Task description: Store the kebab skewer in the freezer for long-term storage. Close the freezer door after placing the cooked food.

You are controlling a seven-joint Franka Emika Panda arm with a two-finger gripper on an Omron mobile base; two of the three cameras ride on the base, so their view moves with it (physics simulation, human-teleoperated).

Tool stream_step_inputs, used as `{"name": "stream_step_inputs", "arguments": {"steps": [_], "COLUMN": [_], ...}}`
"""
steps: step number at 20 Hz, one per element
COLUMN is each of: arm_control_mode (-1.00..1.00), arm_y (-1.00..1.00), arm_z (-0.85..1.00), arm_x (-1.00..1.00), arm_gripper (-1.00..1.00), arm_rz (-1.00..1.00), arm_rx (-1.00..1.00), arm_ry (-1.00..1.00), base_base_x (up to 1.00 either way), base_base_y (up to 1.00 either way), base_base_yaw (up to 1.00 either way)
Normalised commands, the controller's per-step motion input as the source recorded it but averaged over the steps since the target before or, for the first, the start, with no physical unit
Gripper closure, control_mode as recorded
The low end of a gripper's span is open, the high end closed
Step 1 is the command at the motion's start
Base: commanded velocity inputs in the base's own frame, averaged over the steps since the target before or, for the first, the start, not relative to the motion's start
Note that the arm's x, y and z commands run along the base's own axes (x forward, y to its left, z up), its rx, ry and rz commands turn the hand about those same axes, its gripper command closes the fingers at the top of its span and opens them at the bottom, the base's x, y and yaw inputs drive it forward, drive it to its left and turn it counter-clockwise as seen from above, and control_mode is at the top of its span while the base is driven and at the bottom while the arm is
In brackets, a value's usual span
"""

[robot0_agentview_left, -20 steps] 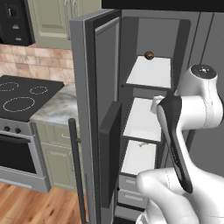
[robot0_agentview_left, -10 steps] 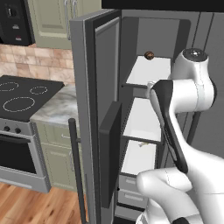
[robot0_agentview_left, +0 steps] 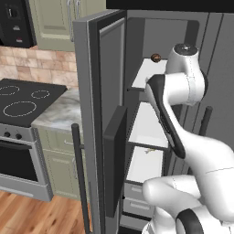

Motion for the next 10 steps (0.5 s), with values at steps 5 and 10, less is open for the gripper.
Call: {"name": "stream_step_inputs", "arguments": {"steps": [5,10], "arm_control_mode": [-1.0,-1.0], "arm_y": [0.02,0.0], "arm_z": [0.0,0.0], "arm_x": [0.51,0.49], "arm_gripper": [1.0,1.0], "arm_rz": [0.0,0.0], "arm_rx": [-0.01,-0.02], "arm_ry": [0.0,0.0], "base_base_x": [0.0,0.0], "base_base_y": [0.0,0.0], "base_base_yaw": [0.0,0.0]}}
